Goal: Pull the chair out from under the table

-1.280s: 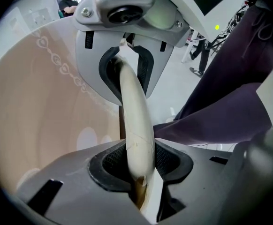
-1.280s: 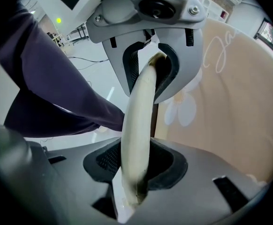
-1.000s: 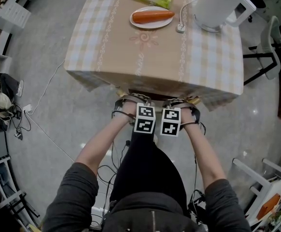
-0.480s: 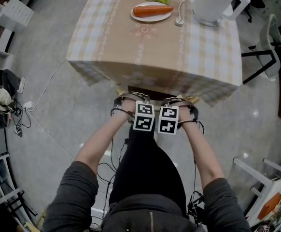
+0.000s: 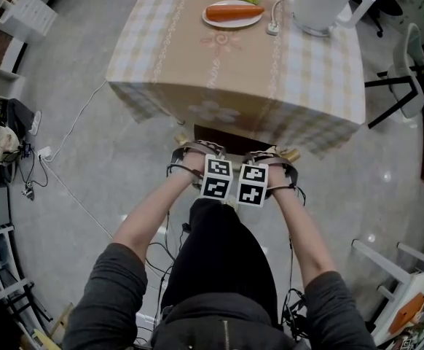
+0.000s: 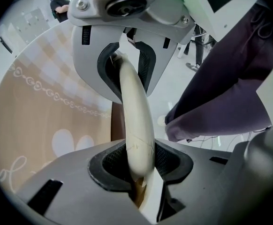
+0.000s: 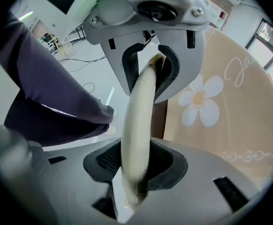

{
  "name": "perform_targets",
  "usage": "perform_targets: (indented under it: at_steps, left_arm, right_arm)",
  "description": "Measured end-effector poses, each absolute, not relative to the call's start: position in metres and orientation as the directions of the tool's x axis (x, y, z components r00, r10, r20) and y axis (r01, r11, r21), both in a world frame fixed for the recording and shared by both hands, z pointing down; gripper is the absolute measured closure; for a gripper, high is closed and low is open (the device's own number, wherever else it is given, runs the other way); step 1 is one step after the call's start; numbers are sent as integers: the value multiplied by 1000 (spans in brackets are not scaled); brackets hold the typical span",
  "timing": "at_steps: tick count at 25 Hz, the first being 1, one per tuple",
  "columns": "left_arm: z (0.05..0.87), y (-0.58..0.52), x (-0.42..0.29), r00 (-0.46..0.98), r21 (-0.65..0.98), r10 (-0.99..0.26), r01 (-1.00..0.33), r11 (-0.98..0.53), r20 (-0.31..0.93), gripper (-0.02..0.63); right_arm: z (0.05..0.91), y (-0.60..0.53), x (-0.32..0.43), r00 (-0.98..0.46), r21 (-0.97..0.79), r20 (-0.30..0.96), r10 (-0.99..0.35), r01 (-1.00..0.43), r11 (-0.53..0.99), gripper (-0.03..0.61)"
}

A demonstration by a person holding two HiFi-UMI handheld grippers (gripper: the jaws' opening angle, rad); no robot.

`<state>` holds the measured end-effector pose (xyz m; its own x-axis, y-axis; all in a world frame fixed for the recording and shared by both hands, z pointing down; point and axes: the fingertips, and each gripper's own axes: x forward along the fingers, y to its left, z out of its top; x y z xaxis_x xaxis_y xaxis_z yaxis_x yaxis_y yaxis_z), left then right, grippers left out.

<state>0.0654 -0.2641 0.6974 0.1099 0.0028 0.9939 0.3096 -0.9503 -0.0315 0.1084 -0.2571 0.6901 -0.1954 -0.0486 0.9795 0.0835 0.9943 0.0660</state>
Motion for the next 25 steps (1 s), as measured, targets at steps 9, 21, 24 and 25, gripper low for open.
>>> perform_targets:
  at_steps: [9,21,24,25]
  left_arm:
    - [699,-246,60,104,-27,7,321,-947,995,472]
    - [698,-214,50,105,-22,16,353,-935,994,472]
    - [699,-205,44,102,-14,25,364,-931,994,472]
    - [699,-202,43,102,-13,26,366,-930,994,472]
  right_arm:
    - [691,-239,103,-191,67,980,-52,73,995,443]
    - [691,-206,92,-181,60,982,-50,46,997,443]
    - [691,-196,87,-182,56,982,-48,37,998,443]
    - [691,-194,86,-182,55,982,-47,35,998,443]
